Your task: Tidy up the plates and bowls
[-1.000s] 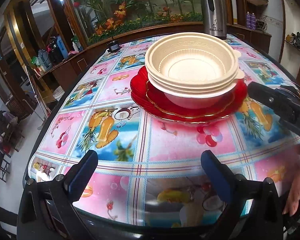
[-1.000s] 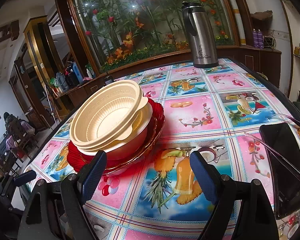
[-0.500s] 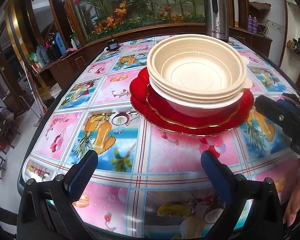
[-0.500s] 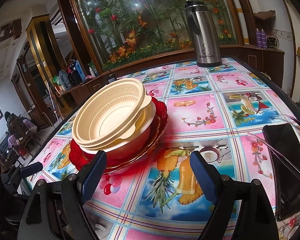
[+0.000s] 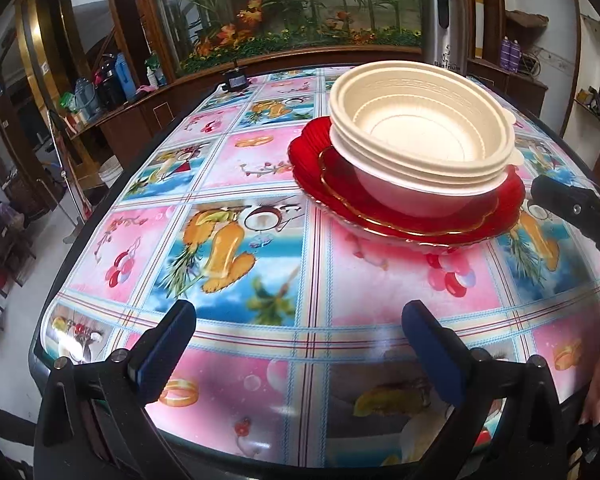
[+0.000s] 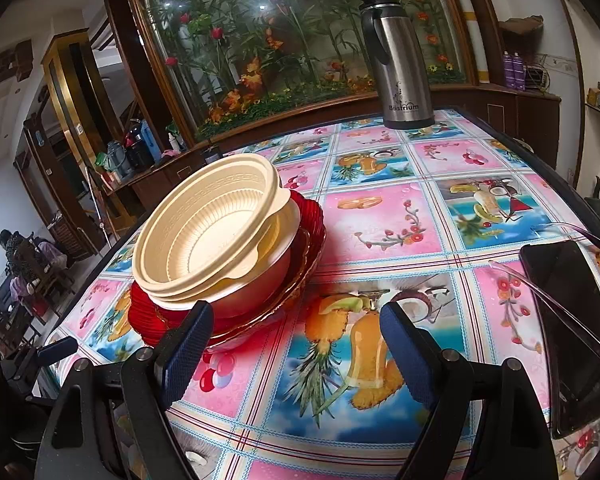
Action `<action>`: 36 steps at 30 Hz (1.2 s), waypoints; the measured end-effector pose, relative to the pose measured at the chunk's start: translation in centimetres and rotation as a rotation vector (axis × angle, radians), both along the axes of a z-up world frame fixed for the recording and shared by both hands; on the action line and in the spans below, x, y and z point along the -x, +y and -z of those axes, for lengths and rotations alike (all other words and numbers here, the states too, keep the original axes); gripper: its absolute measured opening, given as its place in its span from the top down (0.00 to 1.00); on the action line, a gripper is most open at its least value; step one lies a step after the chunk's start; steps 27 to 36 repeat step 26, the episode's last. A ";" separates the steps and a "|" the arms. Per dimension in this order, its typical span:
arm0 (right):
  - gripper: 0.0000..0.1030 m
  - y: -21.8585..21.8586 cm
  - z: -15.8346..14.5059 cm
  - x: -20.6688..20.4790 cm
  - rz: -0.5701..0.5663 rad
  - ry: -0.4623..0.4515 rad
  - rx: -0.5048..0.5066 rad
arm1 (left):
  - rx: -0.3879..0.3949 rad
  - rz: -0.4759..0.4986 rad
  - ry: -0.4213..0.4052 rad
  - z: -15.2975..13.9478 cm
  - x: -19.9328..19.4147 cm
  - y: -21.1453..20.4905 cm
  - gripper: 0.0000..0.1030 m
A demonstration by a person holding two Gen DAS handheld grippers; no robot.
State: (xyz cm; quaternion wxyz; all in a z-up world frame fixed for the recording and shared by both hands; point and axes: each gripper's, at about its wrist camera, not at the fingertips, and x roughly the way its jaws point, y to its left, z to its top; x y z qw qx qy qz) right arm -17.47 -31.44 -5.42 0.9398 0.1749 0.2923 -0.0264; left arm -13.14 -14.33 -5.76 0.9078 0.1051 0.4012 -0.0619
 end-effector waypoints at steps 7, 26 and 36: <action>0.14 0.0 0.0 0.0 0.002 -0.003 0.001 | 0.001 -0.002 -0.010 -0.3 0.6 0.5 0.00; 0.14 -0.2 -0.1 0.1 0.005 -0.005 0.001 | 0.062 0.042 -0.006 -1.0 1.9 1.2 0.00; 0.14 -0.2 -0.1 0.1 0.005 -0.005 0.001 | 0.062 0.042 -0.006 -1.0 1.9 1.2 0.00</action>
